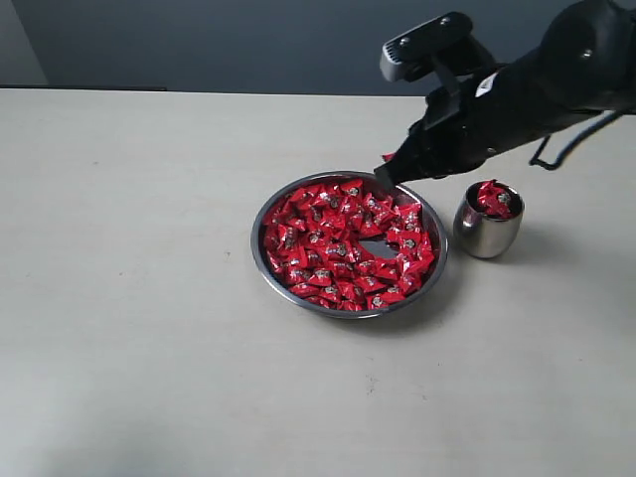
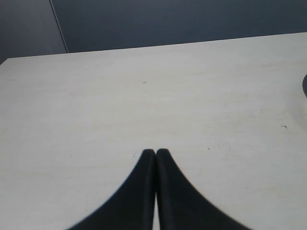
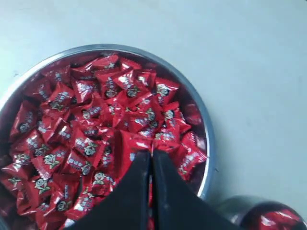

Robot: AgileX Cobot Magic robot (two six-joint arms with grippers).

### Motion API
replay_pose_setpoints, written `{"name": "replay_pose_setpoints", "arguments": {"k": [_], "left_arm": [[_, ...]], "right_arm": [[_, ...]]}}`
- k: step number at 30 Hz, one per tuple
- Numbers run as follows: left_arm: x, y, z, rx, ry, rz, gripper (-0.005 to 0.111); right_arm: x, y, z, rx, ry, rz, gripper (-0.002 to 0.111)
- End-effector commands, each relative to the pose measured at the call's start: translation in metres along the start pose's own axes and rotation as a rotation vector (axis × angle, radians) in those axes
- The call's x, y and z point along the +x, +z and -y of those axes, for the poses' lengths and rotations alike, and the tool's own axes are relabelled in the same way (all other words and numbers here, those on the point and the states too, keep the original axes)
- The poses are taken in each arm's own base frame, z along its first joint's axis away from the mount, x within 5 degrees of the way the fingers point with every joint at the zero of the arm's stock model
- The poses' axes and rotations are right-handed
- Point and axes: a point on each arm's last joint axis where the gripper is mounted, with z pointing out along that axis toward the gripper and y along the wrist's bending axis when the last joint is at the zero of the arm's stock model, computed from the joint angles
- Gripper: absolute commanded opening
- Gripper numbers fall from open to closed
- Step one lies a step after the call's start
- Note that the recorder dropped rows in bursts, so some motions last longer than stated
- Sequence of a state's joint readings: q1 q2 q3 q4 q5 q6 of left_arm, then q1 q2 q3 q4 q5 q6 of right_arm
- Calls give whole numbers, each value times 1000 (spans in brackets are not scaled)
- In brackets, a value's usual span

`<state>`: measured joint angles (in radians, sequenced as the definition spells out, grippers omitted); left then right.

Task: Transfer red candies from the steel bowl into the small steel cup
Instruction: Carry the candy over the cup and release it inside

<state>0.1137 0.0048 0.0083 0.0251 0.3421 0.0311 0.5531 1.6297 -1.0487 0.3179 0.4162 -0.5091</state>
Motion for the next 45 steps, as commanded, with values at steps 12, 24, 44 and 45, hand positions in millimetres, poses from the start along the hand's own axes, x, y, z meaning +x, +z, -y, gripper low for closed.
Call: {"name": "replay_pose_setpoints", "arguments": {"k": [12,24,44,45], "left_arm": [[-3,-1,0,4,1,19,0],[-3,-1,0,4,1,19,0],[-3,-1,0,4,1,19,0],[-3,-1,0,4,1,19,0]], "right_arm": [[54,-10,52,193,224,25,0],[72,20,67,214,232,-49,0],[74,20,70,221,240,-52,1],[74,20,70,221,240,-52,1]]}}
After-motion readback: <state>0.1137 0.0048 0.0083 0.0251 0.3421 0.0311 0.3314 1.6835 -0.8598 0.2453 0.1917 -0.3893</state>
